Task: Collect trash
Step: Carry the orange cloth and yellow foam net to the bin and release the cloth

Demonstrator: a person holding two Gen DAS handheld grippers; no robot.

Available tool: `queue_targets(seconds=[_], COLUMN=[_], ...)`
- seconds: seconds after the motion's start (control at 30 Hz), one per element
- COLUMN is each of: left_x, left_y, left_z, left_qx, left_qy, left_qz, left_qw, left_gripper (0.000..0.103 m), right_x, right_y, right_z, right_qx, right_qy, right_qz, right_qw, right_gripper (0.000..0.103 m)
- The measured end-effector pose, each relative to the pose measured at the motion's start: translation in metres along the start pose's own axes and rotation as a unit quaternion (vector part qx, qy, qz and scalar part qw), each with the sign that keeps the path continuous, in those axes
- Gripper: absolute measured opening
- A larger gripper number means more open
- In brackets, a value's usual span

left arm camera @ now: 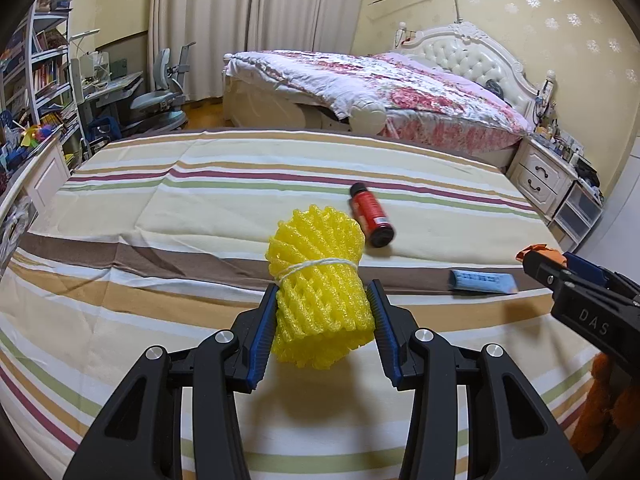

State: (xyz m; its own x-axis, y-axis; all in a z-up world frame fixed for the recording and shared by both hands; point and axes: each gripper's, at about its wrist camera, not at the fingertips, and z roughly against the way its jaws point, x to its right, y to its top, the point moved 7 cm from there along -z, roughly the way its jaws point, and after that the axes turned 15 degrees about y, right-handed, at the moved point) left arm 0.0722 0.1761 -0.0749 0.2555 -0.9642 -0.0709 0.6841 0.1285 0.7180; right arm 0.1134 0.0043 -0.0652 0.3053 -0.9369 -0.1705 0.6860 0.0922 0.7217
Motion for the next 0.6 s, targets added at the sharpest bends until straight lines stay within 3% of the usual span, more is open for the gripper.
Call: queue_targets(seconds=[0.23, 0.6], left_x=[0.055, 0.173], left_y=[0.003, 0.0], left_z=[0.029, 0.053], left_qx=[0.024, 0.046], left_qy=[-0.028, -0.106], left_qz=[-0.028, -0.09], left_qw=[0.9989, 0.9892], left_gripper=[0.045, 0.045], right_x=[0.048, 0.166], right_y=[-0.008, -0.025], right_z=[0.036, 0.086], right_qx=[0.027, 0.058], right_qy=[-0.022, -0.124], right_qz=[-0.025, -0.083], right_qw=[0.999, 0.987], right_gripper=[0.063, 0.063])
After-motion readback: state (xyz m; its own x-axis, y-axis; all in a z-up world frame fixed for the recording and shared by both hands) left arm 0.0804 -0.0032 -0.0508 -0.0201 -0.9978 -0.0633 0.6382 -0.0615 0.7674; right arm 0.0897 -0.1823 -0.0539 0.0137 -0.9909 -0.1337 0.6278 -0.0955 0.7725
